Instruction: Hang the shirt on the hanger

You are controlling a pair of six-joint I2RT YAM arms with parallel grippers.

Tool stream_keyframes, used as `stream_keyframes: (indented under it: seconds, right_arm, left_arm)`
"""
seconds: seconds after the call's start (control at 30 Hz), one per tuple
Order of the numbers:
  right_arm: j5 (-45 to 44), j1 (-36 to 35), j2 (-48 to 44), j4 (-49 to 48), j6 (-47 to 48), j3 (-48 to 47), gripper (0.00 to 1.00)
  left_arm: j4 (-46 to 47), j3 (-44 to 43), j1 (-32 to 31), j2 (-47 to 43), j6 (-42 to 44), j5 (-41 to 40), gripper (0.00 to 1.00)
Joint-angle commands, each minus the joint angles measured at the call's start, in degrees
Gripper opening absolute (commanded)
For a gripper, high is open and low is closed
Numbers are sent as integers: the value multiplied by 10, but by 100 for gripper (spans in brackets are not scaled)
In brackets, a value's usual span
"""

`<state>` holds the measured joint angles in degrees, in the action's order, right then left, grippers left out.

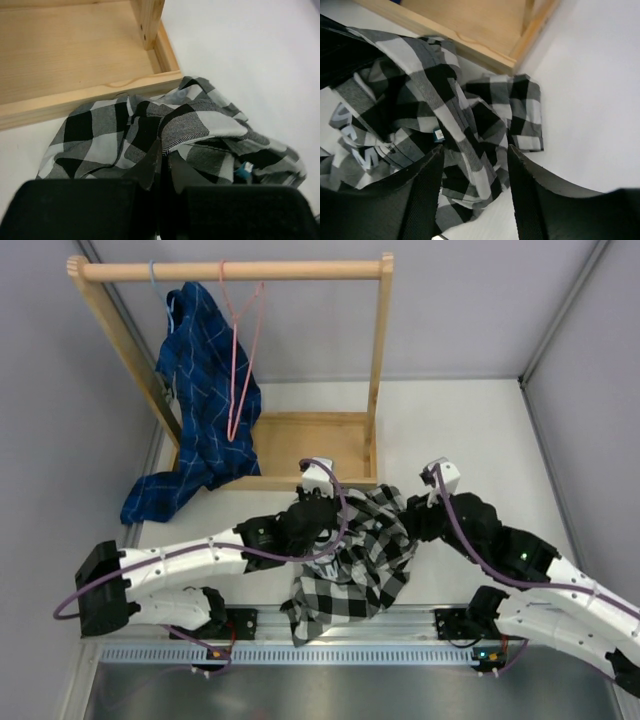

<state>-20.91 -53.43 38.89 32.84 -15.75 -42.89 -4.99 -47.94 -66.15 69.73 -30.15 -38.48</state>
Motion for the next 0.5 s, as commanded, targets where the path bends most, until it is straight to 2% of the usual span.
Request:
stream_keyframes:
  seconds: [0.0, 0.13, 0.23, 0.37, 0.47]
  right_arm:
    - [84, 8, -14, -71, 26, -27, 52]
    - [137, 8, 21, -80, 93, -46, 59]
    - [144, 8, 76, -83, 114, -67, 59]
    - [187, 9, 121, -138, 125, -76, 59]
    - [167, 8, 166, -167, 147, -80, 60]
  left_arm:
    - [44, 8, 1, -56, -31, 19, 0]
    - [45, 15, 1, -65, -45, 36, 0]
    - [45, 20, 1, -71, -53, 43, 0]
    - [44, 24, 1, -76, -59, 50, 0]
    - [45, 29, 1, -83, -68, 62, 0]
